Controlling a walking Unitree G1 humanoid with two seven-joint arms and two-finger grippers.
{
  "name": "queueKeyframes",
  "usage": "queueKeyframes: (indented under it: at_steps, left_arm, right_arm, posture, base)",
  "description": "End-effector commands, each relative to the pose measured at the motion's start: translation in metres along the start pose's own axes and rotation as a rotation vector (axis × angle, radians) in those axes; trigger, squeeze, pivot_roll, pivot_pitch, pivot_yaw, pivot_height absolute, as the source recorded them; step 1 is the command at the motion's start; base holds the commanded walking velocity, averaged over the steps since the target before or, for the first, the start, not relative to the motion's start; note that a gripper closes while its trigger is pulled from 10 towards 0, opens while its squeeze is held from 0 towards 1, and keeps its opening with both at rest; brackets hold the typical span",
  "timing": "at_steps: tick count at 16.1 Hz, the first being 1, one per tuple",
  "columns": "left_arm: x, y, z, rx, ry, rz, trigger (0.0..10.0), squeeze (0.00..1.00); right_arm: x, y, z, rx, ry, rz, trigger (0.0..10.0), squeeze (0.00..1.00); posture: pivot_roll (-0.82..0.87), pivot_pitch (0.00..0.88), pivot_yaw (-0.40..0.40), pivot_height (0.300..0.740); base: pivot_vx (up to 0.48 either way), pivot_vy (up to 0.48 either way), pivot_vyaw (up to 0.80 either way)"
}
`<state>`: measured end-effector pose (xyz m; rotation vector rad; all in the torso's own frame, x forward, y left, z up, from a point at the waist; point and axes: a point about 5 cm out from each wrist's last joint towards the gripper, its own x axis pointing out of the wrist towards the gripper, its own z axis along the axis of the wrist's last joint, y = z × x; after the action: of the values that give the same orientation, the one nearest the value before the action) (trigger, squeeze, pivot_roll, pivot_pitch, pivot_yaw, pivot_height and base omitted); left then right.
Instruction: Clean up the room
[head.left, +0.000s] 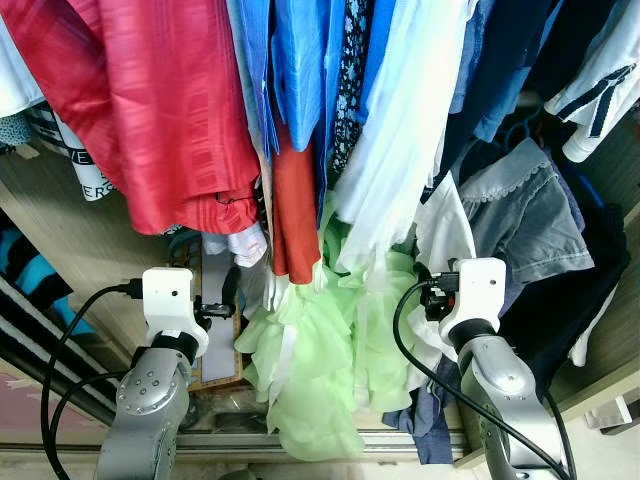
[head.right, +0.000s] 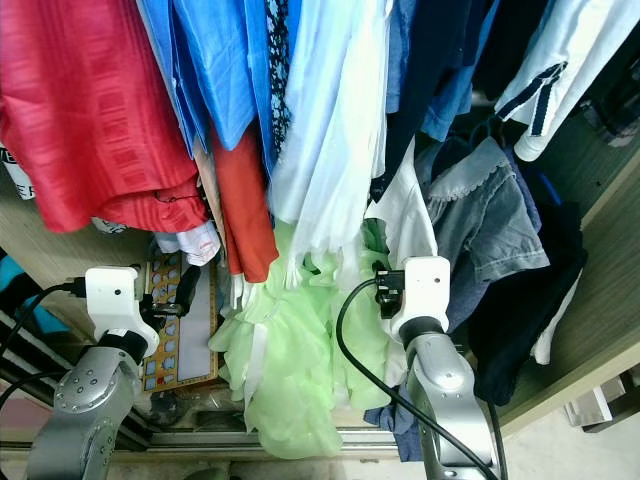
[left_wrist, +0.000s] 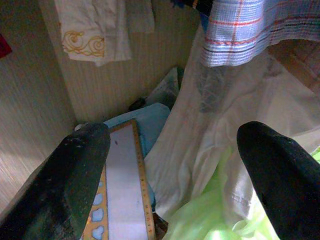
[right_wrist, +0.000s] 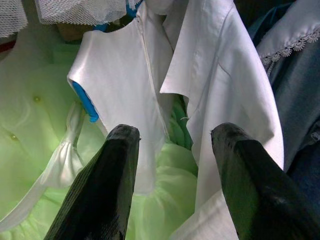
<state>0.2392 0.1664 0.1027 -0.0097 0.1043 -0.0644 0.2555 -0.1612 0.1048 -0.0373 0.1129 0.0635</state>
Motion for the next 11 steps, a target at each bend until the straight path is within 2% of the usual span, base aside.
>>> queueKeyframes:
  at_steps: [1,2,5,7,9,11]
  left_arm:
    - [0.001,0.0,0.0,0.009,0.004,-0.005,10.0,0.0]
    - [0.001,0.001,0.0,0.009,0.003,-0.005,10.0,0.0]
    - [-0.003,0.002,-0.002,0.008,0.01,-0.002,10.0,0.0]
    - [-0.003,0.001,-0.001,0.017,0.013,-0.016,10.0,0.0]
    - [-0.003,0.003,-0.004,0.023,0.033,-0.018,10.0,0.0]
    - [-0.002,0.005,-0.005,0.028,0.038,-0.017,10.0,0.0]
  right_arm:
    - [0.001,0.001,0.002,0.002,-0.005,0.016,10.0,0.0]
    - [0.0,0.003,0.002,0.013,-0.002,0.033,10.0,0.0]
    - [-0.013,0.018,0.004,0.051,-0.008,0.222,10.0,0.0]
    - [-0.015,0.019,0.005,0.057,-0.001,0.257,10.0,0.0]
    - [-0.018,0.021,0.004,0.098,0.034,0.319,10.0,0.0]
    - [-0.022,0.03,-0.007,0.146,0.13,0.434,10.0,0.0]
  posture:
    - [-0.02,0.0,0.013,0.74]
    - [-0.02,0.0,0.012,0.74]
    - [-0.02,0.0,0.015,0.74]
    - [-0.02,0.0,0.015,0.74]
    - [-0.02,0.0,0.012,0.74]
    - [-0.03,0.0,0.009,0.74]
  base:
    - [0.0,0.0,0.0]
    - [0.0,0.0,0.0]
    - [0.0,0.0,0.0]
    - [0.0,0.0,0.0]
    - [0.0,0.0,0.0]
    - [0.0,0.0,0.0]
